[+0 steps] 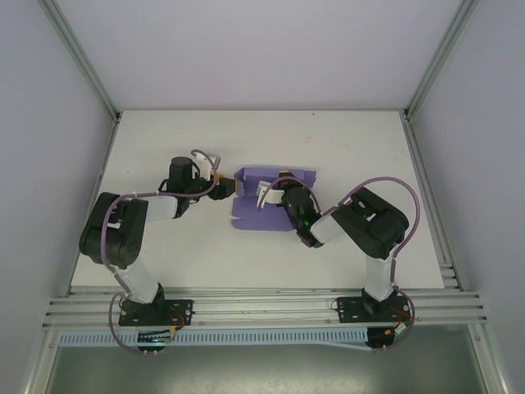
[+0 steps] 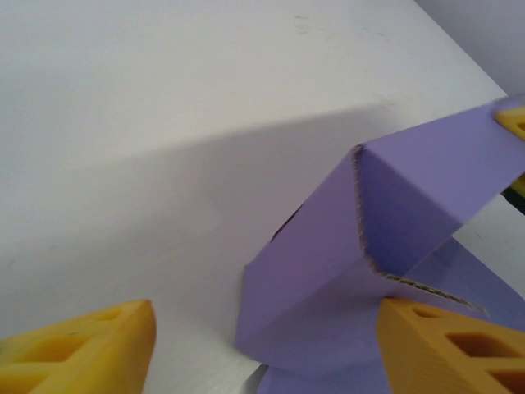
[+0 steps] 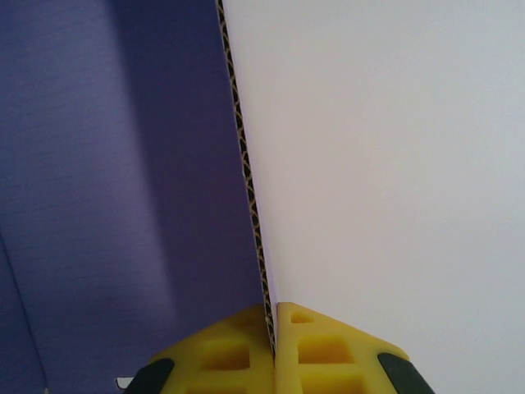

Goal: Assemble paper box

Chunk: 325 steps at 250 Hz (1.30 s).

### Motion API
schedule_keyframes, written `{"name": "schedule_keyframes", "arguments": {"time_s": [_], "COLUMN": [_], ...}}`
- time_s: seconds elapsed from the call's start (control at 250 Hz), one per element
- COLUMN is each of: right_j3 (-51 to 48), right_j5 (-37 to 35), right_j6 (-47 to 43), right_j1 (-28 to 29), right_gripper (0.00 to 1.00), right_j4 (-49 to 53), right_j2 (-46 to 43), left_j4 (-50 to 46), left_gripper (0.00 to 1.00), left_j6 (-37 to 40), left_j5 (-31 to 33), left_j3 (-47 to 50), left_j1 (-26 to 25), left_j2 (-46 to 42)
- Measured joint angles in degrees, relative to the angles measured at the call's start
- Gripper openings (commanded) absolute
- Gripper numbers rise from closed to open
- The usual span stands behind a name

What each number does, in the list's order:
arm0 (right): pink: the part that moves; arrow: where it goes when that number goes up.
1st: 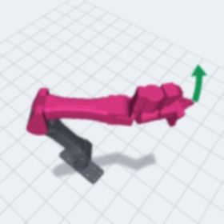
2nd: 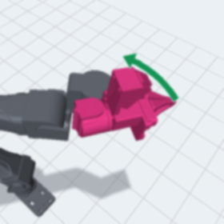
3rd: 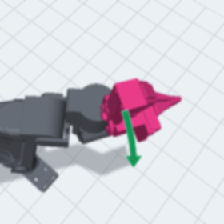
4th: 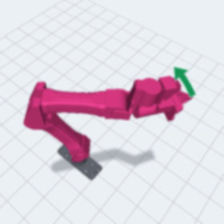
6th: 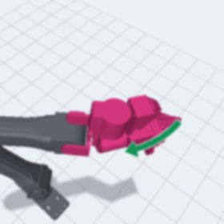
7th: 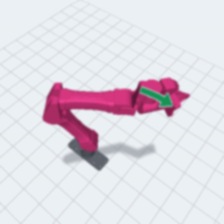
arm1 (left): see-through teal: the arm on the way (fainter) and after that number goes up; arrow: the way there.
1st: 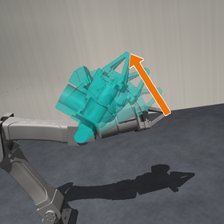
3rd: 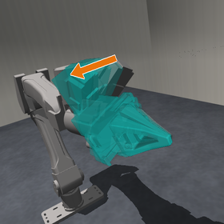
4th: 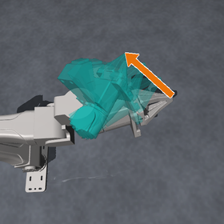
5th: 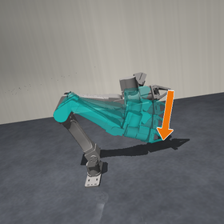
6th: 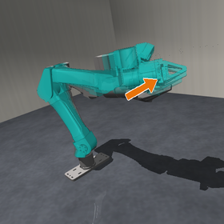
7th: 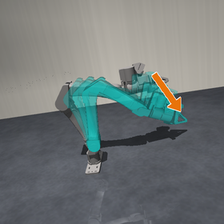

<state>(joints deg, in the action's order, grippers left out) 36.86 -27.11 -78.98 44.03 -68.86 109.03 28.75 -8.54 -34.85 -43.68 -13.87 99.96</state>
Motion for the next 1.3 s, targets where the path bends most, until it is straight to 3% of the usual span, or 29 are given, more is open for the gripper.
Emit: {"name": "schedule_keyframes", "arguments": {"time_s": [0.152,0.352,0.624,0.691,0.739,0.899,1.027,1.095,1.243,1.299], "right_j3": [0.0,0.1,0.4,0.7,0.9,1.4,1.9,2.2,2.8,3.4], "right_j5": [-1.1,-1.3,-1.3,-1.6,-1.7,-2.5,-3.3,-3.4,-2.7,-2.8], "right_j6": [0.1,0.7,1.9,2.1,2.4,3.4,4.4,4.7,6.1,6.5], "right_j1": [0.0,0.0,0.1,0.1,0.1,0.1,0.1,0.1,0.3,0.5], "right_gripper": [0.00,0.00,0.00,0.00,0.00,0.00,0.00,0.00,0.00,0.00], "right_j4": [0.3,0.5,2.6,3.1,3.5,4.8,5.8,6.4,7.5,7.8], "right_j2": [0.0,0.0,-0.8,-0.8,-0.8,-0.9,-0.9,-1.0,-1.5,-1.8], "left_j4": [-2.9,-4.5,-5.3,-5.4,-5.5,-7.2,-7.4,-8.0,-9.0,-9.1], "left_gripper": [0.62,0.63,0.36,0.37,0.47,0.45,0.31,0.29,0.00,0.00], "left_j6": [2.1,4.1,4.2,4.3,4.1,4.1,3.8,3.7,1.9,0.9], "left_j5": [-4.4,-4.6,0.3,2.0,3.4,9.1,10.7,12.3,17.8,20.8], "left_j3": [-4.2,-5.2,-8.0,-8.8,-9.4,-13.2,-14.7,-15.6,-17.4,-17.7], "left_j1": [-0.5,-4.2,-6.5,-6.7,-7.1,-9.4,-9.7,-9.9,-11.2,-12.1], "left_j2": [4.1,6.3,9.5,10.0,10.3,12.3,13.3,13.4,13.9,13.9]}}
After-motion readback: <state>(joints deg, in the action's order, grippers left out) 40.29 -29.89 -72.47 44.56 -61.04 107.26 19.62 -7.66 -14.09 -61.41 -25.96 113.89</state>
